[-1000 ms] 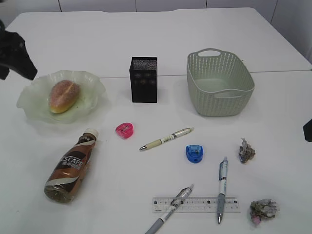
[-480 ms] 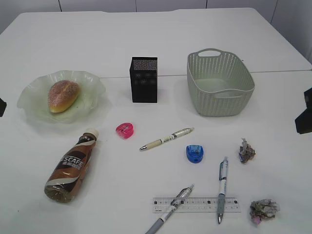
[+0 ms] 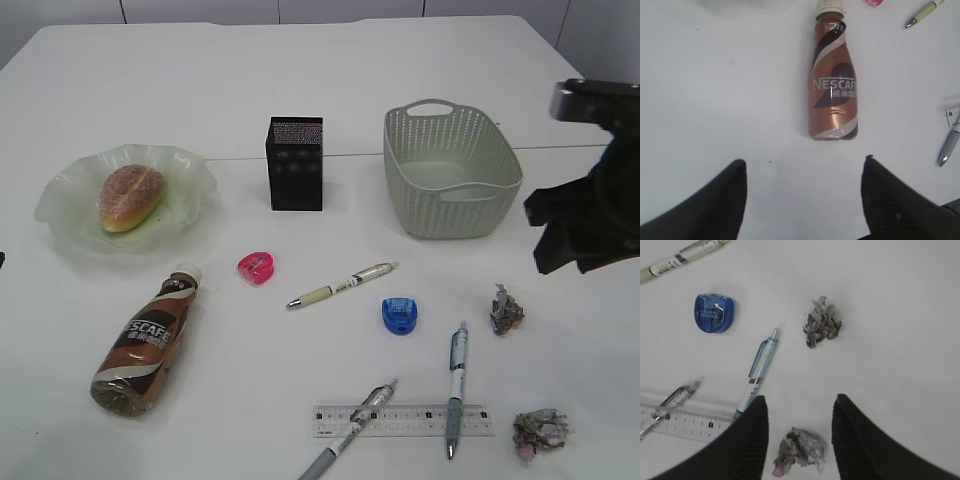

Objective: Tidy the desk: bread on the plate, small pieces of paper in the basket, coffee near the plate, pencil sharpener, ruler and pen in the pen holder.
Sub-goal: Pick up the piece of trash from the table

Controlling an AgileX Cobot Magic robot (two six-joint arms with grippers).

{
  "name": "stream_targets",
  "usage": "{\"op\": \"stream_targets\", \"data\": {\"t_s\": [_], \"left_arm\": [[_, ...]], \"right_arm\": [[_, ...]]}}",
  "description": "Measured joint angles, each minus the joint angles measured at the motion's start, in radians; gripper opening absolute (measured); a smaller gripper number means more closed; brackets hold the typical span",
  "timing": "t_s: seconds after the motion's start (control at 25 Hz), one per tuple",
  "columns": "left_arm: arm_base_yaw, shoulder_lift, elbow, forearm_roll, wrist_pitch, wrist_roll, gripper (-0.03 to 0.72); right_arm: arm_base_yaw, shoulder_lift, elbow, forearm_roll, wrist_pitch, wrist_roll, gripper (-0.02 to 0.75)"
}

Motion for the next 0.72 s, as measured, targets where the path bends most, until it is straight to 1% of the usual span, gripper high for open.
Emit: {"op": "stream_targets", "data": {"t_s": [0.12, 0.32, 0.52, 0.64, 0.72], "left_arm": [[0.0, 0.0, 0.0, 0.0, 0.004, 0.0, 0.522], [0.0, 0.0, 0.0, 0.0, 0.006, 0.0, 0.522], [0.0, 0.0, 0.0, 0.0, 0.006, 0.0, 0.52], [0.0, 0.0, 0.0, 0.0, 0.006, 0.0, 0.519], [0.0, 0.0, 0.0, 0.001, 0.006, 0.0, 0.519]], "right_arm": [[0.04, 0.107, -0.04, -0.038, -0.024, 0.037, 0.313], [0.077, 0.266, -0.083, -0.068, -0.038, 0.067, 0.313], [0.09, 0.335, -0.112, -0.138, -0.07, 0.148, 0.314], [0.09, 0.356, -0.119, -0.198, -0.101, 0.196, 0.352], [0.09, 0.368, -0.125, -0.23, -0.116, 0.225, 0.404]]}}
